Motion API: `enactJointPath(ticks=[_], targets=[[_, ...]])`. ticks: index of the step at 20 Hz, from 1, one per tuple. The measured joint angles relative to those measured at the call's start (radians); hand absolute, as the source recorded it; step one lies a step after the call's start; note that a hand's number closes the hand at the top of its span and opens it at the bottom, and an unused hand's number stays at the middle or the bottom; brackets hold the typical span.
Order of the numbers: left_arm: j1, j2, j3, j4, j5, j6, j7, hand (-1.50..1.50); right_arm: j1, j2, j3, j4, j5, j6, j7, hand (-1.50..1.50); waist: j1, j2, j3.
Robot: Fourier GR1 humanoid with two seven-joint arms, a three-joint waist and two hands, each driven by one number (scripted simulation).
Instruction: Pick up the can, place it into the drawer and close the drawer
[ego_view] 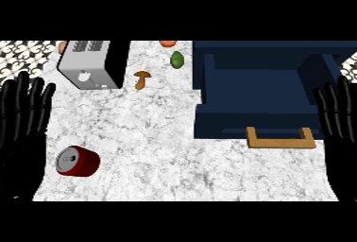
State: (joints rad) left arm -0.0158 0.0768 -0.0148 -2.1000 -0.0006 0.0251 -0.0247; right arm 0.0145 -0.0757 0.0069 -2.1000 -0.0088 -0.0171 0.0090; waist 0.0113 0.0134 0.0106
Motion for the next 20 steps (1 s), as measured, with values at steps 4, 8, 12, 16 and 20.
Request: enactJointPath(ticks=[4,8,12,16,20], targets=[[0.105,0.02,0.061,-0.054,0.031,-0.018,-0.017,-1.5,-0.004,0.002,-0.012,0.01,-0.001,0.002,-0.026,-1.5,0.0,-0.01,-0.007],[0.253,0.01,0.147,-0.101,0.072,0.014,0.061,-1.5,0.031,-0.003,-0.045,0.006,-0.012,-0.016,0.045,-1.5,0.014,-0.013,-0.01],[0.365,-0.008,0.212,-0.132,0.106,0.053,0.17,-1.5,0.061,-0.005,-0.061,0.004,-0.01,-0.042,0.148,-1.5,0.011,-0.015,-0.01],[0.435,-0.015,0.259,-0.215,0.142,0.06,0.267,-1.5,0.059,-0.004,-0.075,0.005,-0.014,-0.052,0.191,-1.5,0.002,-0.015,-0.011],[0.448,-0.033,0.291,-0.239,0.155,0.049,0.292,-1.5,0.072,-0.009,-0.099,0.014,-0.036,-0.035,0.19,-1.5,-0.004,-0.015,-0.011]])
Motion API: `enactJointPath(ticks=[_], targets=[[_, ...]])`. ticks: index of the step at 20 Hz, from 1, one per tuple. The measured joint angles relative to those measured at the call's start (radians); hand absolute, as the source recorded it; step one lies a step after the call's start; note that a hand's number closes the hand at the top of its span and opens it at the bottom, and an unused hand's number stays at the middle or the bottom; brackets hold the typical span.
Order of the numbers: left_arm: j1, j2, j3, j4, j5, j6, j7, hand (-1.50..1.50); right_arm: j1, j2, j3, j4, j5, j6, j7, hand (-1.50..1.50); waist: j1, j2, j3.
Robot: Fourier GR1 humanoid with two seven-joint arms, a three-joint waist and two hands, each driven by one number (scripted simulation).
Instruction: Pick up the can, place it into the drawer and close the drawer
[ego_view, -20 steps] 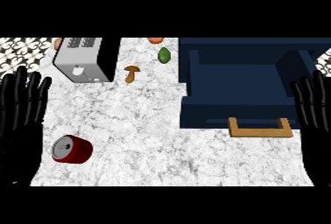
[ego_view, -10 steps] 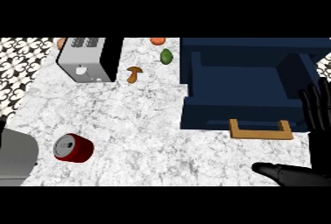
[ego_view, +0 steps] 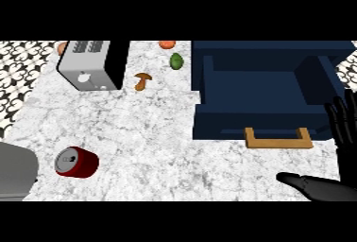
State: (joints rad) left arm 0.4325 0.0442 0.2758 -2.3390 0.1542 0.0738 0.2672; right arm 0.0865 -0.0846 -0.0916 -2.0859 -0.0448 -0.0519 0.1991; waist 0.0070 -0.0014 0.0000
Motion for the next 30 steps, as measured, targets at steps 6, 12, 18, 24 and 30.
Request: enactJointPath(ticks=[6,12,18,24,30], targets=[[-0.038,0.006,0.054,0.031,0.027,-0.03,0.036,-1.5,-0.018,-0.023,-0.044,0.007,-0.026,0.022,0.018,-1.5,-0.004,0.001,0.0],[-0.061,-0.027,-0.024,0.092,-0.055,-0.008,0.029,-1.5,0.002,-0.007,-0.039,0.008,-0.012,0.029,-0.007,-1.5,-0.006,0.001,0.0],[-0.062,-0.038,-0.073,0.251,-0.106,0.018,-0.094,-1.5,0.038,0.005,-0.037,-0.001,-0.006,0.048,-0.044,-1.5,-0.007,0.001,0.0],[-0.069,-0.041,-0.077,0.423,-0.116,0.038,-0.231,-1.5,0.076,-0.007,-0.081,-0.048,-0.046,0.076,-0.035,-1.5,-0.008,0.001,0.0],[-0.068,-0.043,-0.109,0.597,-0.118,0.098,-0.385,-1.5,0.076,-0.031,-0.132,-0.086,-0.092,0.097,0.005,-1.5,-0.008,0.001,0.0]])
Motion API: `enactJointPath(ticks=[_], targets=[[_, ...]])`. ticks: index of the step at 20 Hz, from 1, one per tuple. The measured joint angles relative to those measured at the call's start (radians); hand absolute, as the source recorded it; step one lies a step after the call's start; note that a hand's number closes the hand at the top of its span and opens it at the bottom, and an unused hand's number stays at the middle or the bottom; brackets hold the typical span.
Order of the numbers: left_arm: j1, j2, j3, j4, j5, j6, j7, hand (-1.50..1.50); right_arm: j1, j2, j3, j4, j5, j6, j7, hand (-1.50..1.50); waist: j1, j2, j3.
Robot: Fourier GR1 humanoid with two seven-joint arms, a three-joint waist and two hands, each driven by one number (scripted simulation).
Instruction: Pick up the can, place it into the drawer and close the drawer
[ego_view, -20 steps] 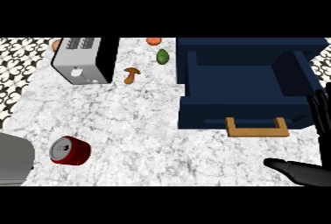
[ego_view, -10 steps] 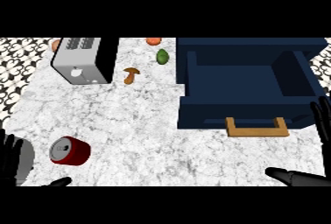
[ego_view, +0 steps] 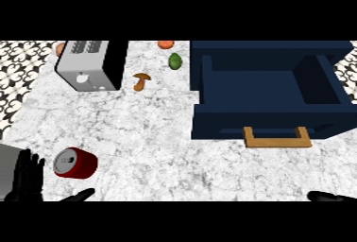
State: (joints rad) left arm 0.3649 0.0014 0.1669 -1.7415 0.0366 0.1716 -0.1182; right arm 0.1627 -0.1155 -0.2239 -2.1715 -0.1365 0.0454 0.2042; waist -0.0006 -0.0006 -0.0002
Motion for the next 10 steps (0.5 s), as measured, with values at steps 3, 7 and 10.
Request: enactJointPath(ticks=[3,7,10], targets=[[-0.023,0.003,0.014,0.064,0.012,0.012,-0.035,-1.5,0.021,0.008,-0.004,-0.031,-0.002,0.01,0.015,-1.5,-0.001,0.0,0.0],[-0.054,0.002,0.039,0.173,0.023,0.007,-0.097,-1.5,0.006,0.02,-0.002,-0.005,0.015,0.014,-0.001,-1.5,0.0,0.0,0.0],[-0.089,0.011,0.067,0.269,0.035,0.0,-0.146,-1.5,0.019,0.003,-0.038,-0.037,-0.025,0.036,0.026,-1.5,-0.001,0.0,0.0]])
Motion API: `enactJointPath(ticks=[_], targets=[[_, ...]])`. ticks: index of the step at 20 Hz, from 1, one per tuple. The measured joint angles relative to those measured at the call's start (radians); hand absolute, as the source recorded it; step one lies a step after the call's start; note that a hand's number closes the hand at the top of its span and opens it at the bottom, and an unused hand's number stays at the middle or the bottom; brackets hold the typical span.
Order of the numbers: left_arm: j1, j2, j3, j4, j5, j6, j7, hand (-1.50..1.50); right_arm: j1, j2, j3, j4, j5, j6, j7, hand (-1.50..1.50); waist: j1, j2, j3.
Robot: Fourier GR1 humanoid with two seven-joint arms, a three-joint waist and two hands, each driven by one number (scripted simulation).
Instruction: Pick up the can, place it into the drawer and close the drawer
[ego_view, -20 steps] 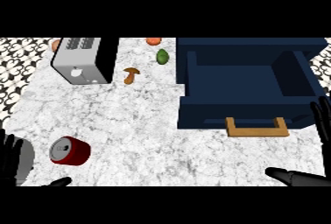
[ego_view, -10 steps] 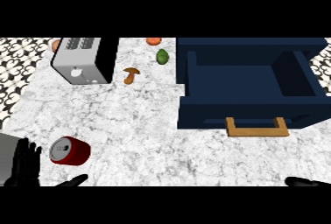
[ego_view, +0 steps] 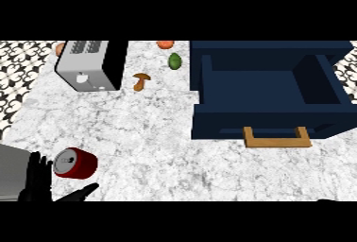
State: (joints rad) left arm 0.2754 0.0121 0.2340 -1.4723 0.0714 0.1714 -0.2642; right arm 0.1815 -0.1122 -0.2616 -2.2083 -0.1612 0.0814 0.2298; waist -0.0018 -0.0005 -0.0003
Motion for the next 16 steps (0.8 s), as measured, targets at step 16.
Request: enactJointPath(ticks=[16], targets=[[-0.22,0.073,0.108,0.47,0.079,-0.037,-0.219,-1.5,-0.016,0.018,-0.03,-0.032,0.007,0.026,0.035,-1.5,-0.001,0.0,0.0]])
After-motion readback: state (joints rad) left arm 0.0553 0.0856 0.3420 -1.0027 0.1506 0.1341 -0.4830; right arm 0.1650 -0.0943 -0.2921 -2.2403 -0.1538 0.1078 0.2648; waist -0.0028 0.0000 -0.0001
